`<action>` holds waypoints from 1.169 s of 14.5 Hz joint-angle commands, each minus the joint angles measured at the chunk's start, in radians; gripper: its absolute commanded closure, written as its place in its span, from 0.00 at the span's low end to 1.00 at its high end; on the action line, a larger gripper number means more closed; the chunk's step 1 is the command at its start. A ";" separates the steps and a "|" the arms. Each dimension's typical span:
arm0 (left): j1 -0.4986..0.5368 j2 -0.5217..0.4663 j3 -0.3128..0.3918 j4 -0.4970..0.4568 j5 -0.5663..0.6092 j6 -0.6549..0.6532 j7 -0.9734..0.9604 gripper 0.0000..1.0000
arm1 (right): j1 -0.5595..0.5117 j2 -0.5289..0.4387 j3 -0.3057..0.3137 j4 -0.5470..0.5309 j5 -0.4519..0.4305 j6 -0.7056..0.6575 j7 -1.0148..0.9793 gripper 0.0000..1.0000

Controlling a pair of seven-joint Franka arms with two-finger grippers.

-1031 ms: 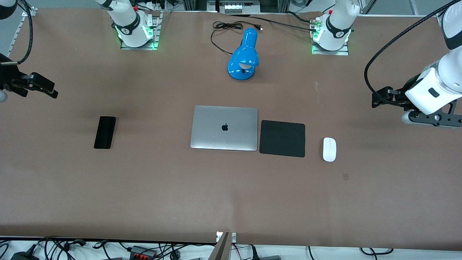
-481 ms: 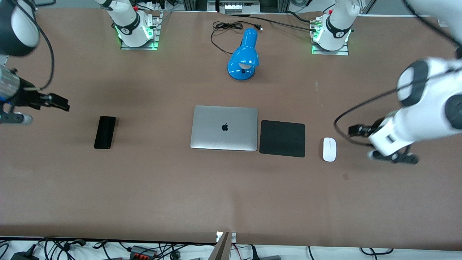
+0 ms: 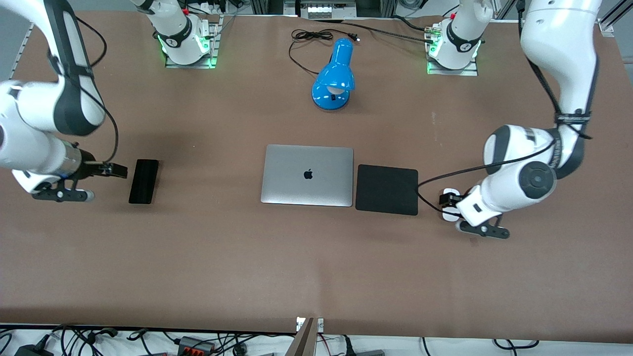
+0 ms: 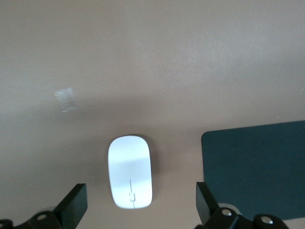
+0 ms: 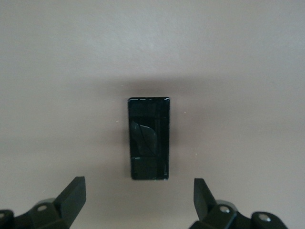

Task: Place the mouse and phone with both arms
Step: 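Reach the right gripper to the phone while the left gripper reaches the mouse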

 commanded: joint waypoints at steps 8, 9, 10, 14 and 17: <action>0.023 0.036 -0.004 -0.134 0.001 0.099 0.110 0.00 | -0.024 0.158 0.006 -0.111 -0.013 0.252 0.007 0.00; 0.025 0.038 -0.004 -0.131 0.000 0.100 0.107 0.00 | -0.029 0.174 0.008 -0.114 -0.009 0.266 0.007 0.00; 0.028 0.042 -0.004 -0.128 0.000 0.100 0.107 0.00 | -0.035 0.196 0.008 -0.112 -0.001 0.273 0.007 0.00; 0.026 0.079 -0.004 -0.091 -0.002 0.100 0.105 0.00 | -0.047 0.231 0.013 -0.109 0.033 0.306 0.028 0.00; 0.031 0.099 -0.004 -0.093 -0.002 0.134 0.103 0.00 | -0.046 0.239 0.014 -0.109 0.074 0.304 0.027 0.00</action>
